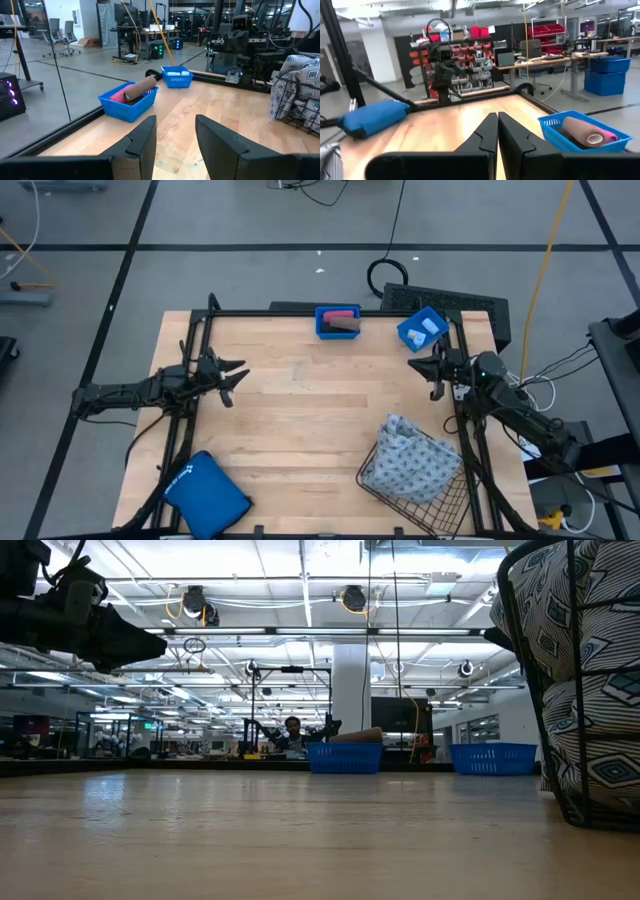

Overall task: Pick & Place Medicine items
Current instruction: Return to Home Position

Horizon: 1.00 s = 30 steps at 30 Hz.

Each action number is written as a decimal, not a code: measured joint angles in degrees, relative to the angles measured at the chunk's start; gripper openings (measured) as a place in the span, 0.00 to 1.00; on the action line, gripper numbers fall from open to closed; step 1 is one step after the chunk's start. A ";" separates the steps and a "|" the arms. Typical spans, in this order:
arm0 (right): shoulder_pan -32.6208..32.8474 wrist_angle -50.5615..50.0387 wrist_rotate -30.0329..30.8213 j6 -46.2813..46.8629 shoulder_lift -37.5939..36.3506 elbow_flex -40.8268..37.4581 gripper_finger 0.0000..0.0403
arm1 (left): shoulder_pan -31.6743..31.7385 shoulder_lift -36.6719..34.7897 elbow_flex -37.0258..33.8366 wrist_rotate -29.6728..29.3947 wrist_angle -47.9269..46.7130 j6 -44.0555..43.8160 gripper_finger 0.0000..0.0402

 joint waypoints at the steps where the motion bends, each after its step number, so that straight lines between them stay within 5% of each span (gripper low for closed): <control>1: 0.00 0.11 -0.01 0.69 -0.04 0.00 0.01 | 0.00 0.00 0.00 0.00 0.02 0.00 0.36; 30: -0.02 0.05 0.02 1.42 0.00 0.00 0.01 | 0.00 0.00 -0.02 0.00 0.04 -0.11 0.36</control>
